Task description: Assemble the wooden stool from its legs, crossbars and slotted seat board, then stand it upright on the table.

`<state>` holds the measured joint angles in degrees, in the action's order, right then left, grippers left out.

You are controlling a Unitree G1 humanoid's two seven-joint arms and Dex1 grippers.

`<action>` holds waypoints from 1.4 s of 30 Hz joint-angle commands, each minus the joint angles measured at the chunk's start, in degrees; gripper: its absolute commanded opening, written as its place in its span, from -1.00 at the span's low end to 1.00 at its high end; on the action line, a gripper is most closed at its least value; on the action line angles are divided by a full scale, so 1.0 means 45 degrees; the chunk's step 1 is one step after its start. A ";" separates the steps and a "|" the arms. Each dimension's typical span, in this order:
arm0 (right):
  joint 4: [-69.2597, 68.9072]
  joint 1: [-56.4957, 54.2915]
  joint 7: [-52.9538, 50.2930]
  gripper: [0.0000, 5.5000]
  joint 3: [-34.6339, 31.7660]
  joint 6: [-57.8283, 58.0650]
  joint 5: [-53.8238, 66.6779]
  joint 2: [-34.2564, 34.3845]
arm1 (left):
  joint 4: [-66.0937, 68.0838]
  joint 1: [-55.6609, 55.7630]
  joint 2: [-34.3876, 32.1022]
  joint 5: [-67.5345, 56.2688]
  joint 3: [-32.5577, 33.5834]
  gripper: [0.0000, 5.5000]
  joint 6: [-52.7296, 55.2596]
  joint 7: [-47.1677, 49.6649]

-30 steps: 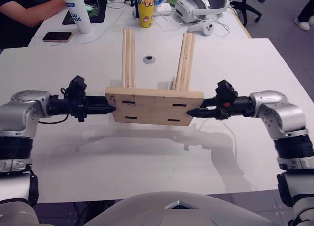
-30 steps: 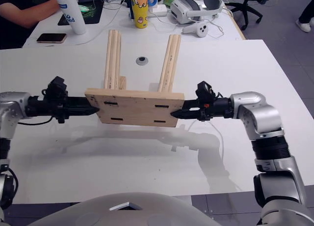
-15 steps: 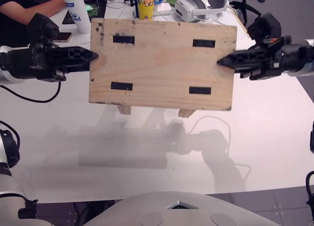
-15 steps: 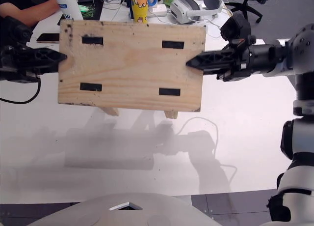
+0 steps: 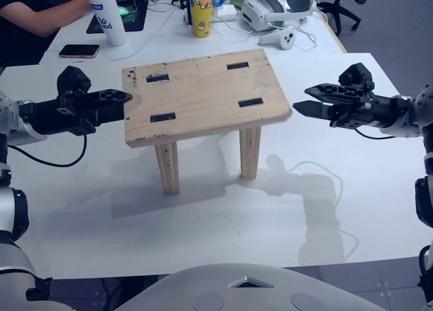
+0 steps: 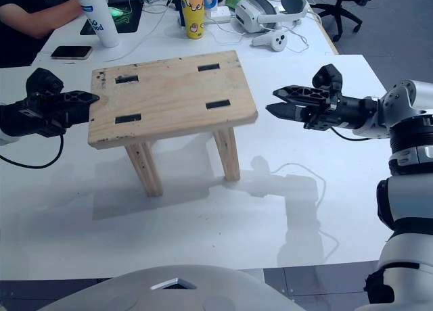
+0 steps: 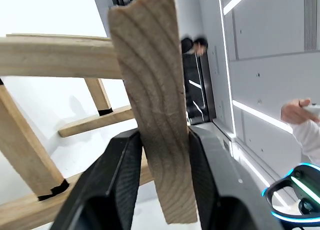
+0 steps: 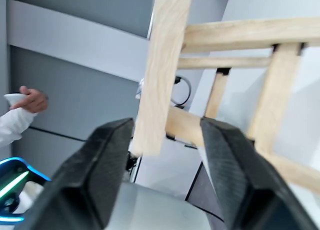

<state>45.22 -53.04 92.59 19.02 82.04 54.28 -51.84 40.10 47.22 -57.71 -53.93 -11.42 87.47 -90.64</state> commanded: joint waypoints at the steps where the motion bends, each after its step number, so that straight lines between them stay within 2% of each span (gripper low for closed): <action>1: -0.0206 0.0625 -0.0022 0.21 -0.0104 -0.0575 -0.0207 -0.0342 | 0.0725 0.0517 0.0013 0.0364 0.0813 -0.21 -0.0111 -0.0151; 5: -0.0933 0.1779 -0.0022 0.44 -0.0292 -0.0823 -0.0076 -0.0339 | 0.0615 0.0593 0.0185 0.0316 0.1243 0.01 0.0691 0.0010; 8: -0.1562 0.2846 -0.0023 0.63 -0.0604 -0.0985 0.0028 -0.0456 | 0.0673 0.0454 -0.0211 0.0571 0.1228 0.20 0.0667 -0.0163; 12: -0.2423 0.4125 -0.0040 0.83 -0.1228 -0.1191 0.0207 -0.0606 | -0.0668 -0.1423 -0.1266 0.0613 0.0342 0.40 -0.0083 -0.0394; 14: -0.2800 0.4592 -0.0056 0.93 -0.1517 -0.1339 0.0109 -0.0526 | -0.1259 -0.2292 -0.1571 0.0650 -0.0079 0.42 -0.0724 -0.0404; 17: -0.3425 0.5418 -0.0087 0.96 -0.2027 -0.1507 0.0005 -0.0280 | -0.1292 -0.3287 -0.2027 0.0709 -0.0201 0.42 -0.2266 -0.0411; 19: -0.4239 0.6216 -0.0237 0.96 -0.2236 -0.2241 -0.0349 -0.0262 | -0.1778 -0.4316 -0.2859 0.0177 -0.0052 0.42 -0.3149 -0.0412; 21: -0.6408 0.7699 -0.0959 0.96 -0.2562 -0.4098 -0.1156 -0.0363 | -0.3630 -0.6092 -0.4119 -0.0801 0.0220 0.42 -0.4305 -0.0413; 25: -0.9970 1.0075 -0.2705 0.71 -0.3206 -0.7116 -0.2679 -0.0208 | -0.8056 -0.9126 -0.6495 -0.0567 -0.0292 0.28 -0.7751 -0.0411; 27: -1.1064 1.0827 -0.3388 0.58 -0.3546 -0.8009 -0.2929 0.0273 | -0.9707 -0.9568 -0.6767 -0.0185 -0.0186 0.16 -0.8858 -0.0411; 29: -1.1488 1.1187 -0.4122 0.48 -0.2628 -1.0381 -0.4890 0.0596 | -1.1011 -0.9475 -0.5870 0.0089 0.0480 0.05 -0.9059 -0.0165; 31: -1.1739 1.1109 -0.4469 0.36 -0.1834 -1.1689 -0.5934 0.1186 | -1.2836 -0.9806 -0.4765 -0.0158 0.1047 -0.06 -0.9298 0.1234; 34: -1.1316 1.0431 -0.4317 0.20 -0.1011 -1.2994 -0.6842 0.1999 | -1.4620 -1.0437 -0.2834 0.1475 0.0734 -0.21 -1.0802 0.3551; 38: -1.0455 0.9547 -0.3399 0.00 -0.0681 -1.3769 -0.7156 0.2243 | -1.4393 -1.0698 -0.1480 0.3896 -0.0102 -0.40 -1.2321 0.4700; 42: -0.9409 0.8327 -0.3002 -0.22 -0.0426 -1.4549 -0.7605 0.2674 | -1.3802 -1.0720 -0.0922 0.5251 -0.0353 -0.62 -1.3204 0.4911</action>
<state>0.74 -12.53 78.24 16.27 18.98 22.15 -40.72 -23.56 -1.28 -62.90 -33.11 -12.60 29.72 -69.10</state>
